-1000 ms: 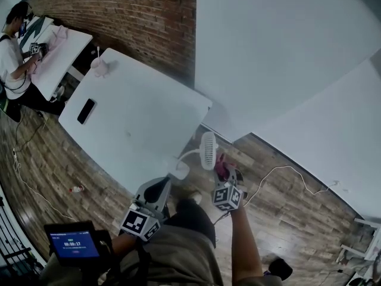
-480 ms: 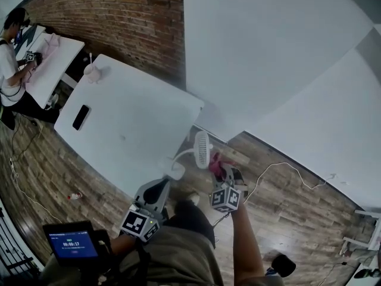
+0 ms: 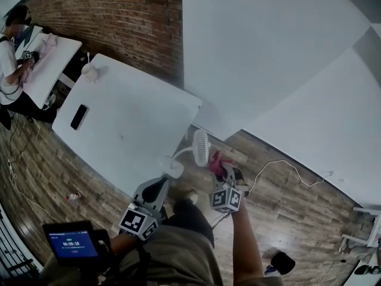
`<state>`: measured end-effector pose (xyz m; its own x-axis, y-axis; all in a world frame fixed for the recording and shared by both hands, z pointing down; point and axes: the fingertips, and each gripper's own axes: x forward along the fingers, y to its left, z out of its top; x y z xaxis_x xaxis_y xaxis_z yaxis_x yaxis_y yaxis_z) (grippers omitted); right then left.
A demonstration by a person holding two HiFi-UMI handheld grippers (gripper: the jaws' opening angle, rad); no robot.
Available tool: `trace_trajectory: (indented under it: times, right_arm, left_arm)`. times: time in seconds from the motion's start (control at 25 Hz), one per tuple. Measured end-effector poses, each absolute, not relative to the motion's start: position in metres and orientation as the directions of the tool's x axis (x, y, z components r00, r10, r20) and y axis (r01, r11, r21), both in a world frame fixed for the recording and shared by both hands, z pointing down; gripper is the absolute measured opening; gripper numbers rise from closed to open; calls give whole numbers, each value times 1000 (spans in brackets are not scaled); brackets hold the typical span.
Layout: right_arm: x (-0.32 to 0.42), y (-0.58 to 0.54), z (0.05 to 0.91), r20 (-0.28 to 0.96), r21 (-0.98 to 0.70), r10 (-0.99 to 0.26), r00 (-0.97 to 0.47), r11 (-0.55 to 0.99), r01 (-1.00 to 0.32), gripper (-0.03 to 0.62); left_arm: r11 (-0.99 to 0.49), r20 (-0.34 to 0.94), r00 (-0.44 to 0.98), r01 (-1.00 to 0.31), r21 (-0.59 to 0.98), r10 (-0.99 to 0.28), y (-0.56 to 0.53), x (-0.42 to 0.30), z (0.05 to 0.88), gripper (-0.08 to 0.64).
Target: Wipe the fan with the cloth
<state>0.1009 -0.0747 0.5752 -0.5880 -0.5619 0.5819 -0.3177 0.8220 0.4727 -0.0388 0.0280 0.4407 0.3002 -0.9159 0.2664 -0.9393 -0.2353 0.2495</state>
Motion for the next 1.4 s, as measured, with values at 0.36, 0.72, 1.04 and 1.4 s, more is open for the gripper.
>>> trace_trajectory:
  times: [0.36, 0.72, 1.04, 1.4]
  right_arm:
    - [95, -80, 553, 573, 517, -578, -581, 805, -292, 89]
    - [91, -88, 549, 572, 514, -582, -578, 804, -300, 89]
    - [91, -101, 544, 563, 520, -593, -576, 796, -310, 89]
    - [82, -119, 541, 548, 523, -606, -577, 786, -328, 89]
  left_arm:
    - [-235, 260, 302, -936, 261, -917, 32, -41, 441, 20]
    - [-228, 264, 296, -938, 260, -918, 33, -47, 443, 20]
    - [-239, 259, 304, -938, 252, -917, 29, -45, 441, 21]
    - [-230, 261, 294, -941, 249, -919, 21, -46, 441, 20]
